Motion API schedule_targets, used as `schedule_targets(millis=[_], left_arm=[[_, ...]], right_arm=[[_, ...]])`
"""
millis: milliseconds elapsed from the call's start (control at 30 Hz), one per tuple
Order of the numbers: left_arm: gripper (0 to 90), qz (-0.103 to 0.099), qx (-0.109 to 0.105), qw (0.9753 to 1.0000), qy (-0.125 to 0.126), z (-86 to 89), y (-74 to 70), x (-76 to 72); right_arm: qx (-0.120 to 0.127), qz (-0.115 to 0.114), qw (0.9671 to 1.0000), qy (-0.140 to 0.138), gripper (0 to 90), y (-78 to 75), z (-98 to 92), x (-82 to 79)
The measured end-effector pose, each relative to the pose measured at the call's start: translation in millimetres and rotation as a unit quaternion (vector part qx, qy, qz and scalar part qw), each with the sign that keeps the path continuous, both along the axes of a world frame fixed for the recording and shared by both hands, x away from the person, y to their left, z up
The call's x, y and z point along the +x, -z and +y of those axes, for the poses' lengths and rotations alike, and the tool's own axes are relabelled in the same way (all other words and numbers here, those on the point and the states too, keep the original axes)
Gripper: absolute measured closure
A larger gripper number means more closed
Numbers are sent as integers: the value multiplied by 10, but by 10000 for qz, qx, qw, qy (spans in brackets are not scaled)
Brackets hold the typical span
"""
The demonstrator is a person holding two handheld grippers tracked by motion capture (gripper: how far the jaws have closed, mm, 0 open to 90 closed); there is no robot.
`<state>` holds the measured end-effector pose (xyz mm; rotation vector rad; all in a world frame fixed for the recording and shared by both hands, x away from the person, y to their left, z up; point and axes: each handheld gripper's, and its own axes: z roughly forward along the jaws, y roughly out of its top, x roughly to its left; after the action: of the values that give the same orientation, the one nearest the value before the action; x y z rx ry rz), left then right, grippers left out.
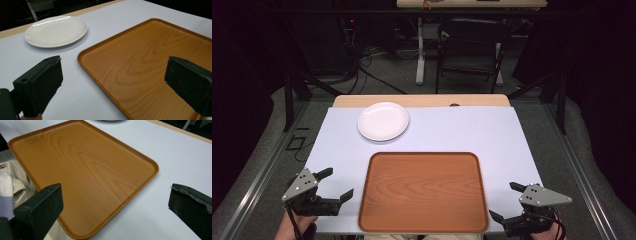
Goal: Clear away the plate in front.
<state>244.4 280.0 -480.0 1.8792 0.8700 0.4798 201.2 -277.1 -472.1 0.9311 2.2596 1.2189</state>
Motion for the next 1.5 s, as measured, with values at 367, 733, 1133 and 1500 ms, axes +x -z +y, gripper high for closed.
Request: schedule_targets(millis=[367,733,1133,1500], left_arm=[[2,85,39,9999,-53,-25,3,17],[0,142,-124,9997,-138,-163,15,45],[0,424,-303,9977,-443,-418,85,195],[1,975,-759,9900,-674,-671,173,400]], right_arm=[[-43,50,10000,-13,0,6,12,20],[-56,49,10000,-14,0,8,11,19],[-74,91,9999,10,0,10,20,26],[-78,94,9999,8,0,10,16,27]])
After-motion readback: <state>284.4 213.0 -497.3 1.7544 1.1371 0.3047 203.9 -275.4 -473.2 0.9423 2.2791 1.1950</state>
